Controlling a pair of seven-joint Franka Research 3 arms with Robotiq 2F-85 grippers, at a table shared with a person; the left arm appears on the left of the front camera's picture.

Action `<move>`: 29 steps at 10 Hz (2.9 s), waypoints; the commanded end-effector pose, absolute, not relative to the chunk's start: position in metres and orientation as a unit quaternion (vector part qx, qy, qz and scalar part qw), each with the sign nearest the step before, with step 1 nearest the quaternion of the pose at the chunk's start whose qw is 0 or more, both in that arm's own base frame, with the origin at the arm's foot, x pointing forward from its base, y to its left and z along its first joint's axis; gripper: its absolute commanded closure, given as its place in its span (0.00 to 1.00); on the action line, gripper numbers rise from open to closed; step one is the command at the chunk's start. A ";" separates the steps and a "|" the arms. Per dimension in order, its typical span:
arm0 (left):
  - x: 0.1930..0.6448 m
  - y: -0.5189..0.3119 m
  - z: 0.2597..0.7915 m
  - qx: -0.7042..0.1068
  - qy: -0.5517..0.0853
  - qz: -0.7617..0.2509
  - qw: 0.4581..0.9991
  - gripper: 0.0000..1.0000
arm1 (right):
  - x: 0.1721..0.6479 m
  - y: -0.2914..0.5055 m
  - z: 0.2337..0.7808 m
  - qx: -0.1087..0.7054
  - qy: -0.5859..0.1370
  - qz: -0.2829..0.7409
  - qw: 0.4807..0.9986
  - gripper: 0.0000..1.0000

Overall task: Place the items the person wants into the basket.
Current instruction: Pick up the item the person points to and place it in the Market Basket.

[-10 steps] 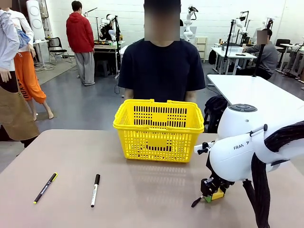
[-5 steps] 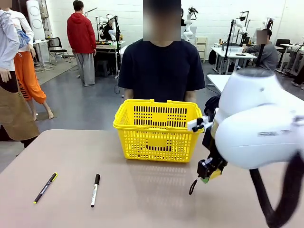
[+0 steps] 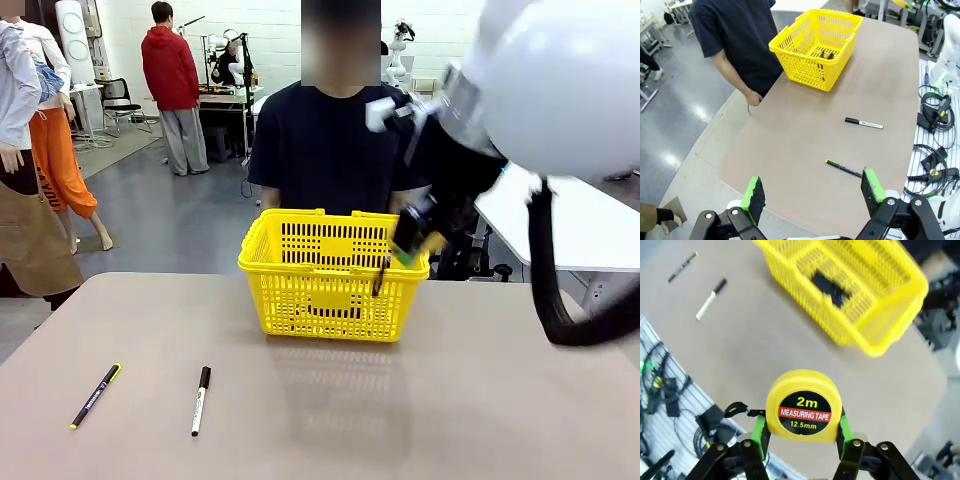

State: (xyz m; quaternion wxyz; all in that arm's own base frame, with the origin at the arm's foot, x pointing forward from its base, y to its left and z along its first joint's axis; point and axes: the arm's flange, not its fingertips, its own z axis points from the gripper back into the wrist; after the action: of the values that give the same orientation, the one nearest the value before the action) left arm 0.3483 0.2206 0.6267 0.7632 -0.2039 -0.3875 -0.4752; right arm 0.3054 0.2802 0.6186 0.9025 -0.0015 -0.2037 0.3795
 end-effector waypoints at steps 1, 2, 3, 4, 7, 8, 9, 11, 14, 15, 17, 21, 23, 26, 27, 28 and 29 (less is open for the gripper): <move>0.348 0.222 0.626 -0.206 -0.398 -0.481 0.754 0.00 | 0.355 0.321 0.636 -0.023 -0.219 0.418 0.881 0.93; 0.348 0.222 0.626 -0.206 -0.398 -0.481 0.754 0.00 | 0.375 0.334 0.641 -0.034 -0.216 0.417 0.882 0.93; 0.348 0.222 0.626 -0.206 -0.398 -0.481 0.754 0.00 | 0.396 0.345 0.644 -0.038 -0.216 0.421 0.880 0.93; 0.348 0.222 0.626 -0.206 -0.398 -0.481 0.754 0.00 | 0.422 0.353 0.643 -0.040 -0.215 0.427 0.877 0.93; 0.348 0.222 0.626 -0.206 -0.398 -0.481 0.754 0.00 | 0.499 0.358 0.618 -0.034 -0.167 0.420 0.891 0.93; 0.348 0.222 0.626 -0.206 -0.398 -0.481 0.754 0.00 | 0.522 0.351 0.603 -0.035 -0.147 0.403 0.903 0.93; 0.348 0.222 0.626 -0.206 -0.398 -0.481 0.754 0.00 | 0.535 0.346 0.591 -0.033 -0.131 0.397 0.908 0.93; 0.348 0.222 0.626 -0.206 -0.398 -0.481 0.754 0.00 | 0.543 0.341 0.577 -0.022 -0.114 0.391 0.913 0.93; 0.348 0.222 0.626 -0.206 -0.398 -0.481 0.754 0.00 | 0.544 0.337 0.567 -0.021 -0.116 0.390 0.913 0.93; 0.348 0.222 0.626 -0.206 -0.398 -0.481 0.754 0.00 | 0.544 0.337 0.567 -0.021 -0.116 0.390 0.913 0.93; 0.348 0.222 0.626 -0.206 -0.398 -0.481 0.754 0.00 | 0.544 0.337 0.567 -0.021 -0.116 0.390 0.913 0.93; 0.348 0.222 0.626 -0.206 -0.398 -0.481 0.754 0.00 | 0.547 0.325 0.547 -0.020 -0.088 0.384 0.919 0.36; 0.348 0.222 0.626 -0.206 -0.398 -0.481 0.754 0.00 | 0.566 0.308 0.510 -0.019 -0.057 0.383 0.922 0.36; 0.348 0.222 0.626 -0.206 -0.398 -0.481 0.754 0.00 | 0.590 0.307 0.475 -0.018 -0.038 0.384 0.922 0.36; 0.348 0.222 0.626 -0.206 -0.398 -0.481 0.754 0.00 | 0.599 0.309 0.464 -0.013 -0.033 0.390 0.920 0.36; 0.348 0.222 0.626 -0.206 -0.398 -0.481 0.754 0.00 | 0.607 0.311 0.457 -0.007 -0.029 0.394 0.919 0.36; 0.348 0.222 0.626 -0.206 -0.398 -0.481 0.754 0.00 | 0.614 0.314 0.450 -0.003 -0.017 0.398 0.917 0.36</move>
State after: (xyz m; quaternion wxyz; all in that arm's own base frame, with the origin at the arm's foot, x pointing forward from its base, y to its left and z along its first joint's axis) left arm 0.3483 0.2208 0.6268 0.7633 -0.2037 -0.3876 -0.4750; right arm 0.6016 0.3096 0.4466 0.9227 -0.0128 -0.0222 0.3847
